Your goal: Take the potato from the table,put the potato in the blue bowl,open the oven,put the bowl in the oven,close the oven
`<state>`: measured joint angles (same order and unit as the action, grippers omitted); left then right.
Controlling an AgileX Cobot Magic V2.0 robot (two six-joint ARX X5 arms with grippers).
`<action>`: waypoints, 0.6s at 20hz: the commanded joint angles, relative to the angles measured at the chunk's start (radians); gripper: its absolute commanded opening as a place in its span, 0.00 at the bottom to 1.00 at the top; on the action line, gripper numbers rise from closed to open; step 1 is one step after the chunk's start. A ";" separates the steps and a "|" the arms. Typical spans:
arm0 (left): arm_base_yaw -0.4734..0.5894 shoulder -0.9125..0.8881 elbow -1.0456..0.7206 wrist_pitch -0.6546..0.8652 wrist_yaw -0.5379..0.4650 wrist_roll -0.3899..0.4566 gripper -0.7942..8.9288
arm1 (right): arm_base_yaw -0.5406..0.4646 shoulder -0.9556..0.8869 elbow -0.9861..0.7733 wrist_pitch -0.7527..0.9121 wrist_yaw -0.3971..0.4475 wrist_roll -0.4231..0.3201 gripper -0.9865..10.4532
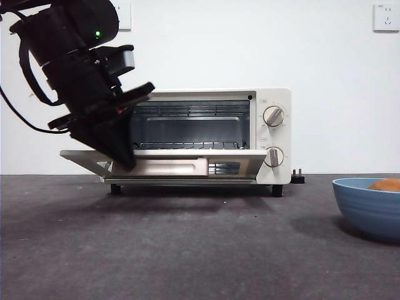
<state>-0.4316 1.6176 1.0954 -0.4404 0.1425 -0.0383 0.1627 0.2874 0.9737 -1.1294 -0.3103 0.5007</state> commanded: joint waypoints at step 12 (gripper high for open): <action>-0.056 0.003 -0.036 0.009 -0.057 0.016 0.08 | 0.001 -0.004 0.000 0.005 0.016 -0.002 0.08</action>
<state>-0.4831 1.6173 1.0657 -0.4286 0.0883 -0.0341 0.1627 0.2874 0.9737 -1.1301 -0.2955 0.5011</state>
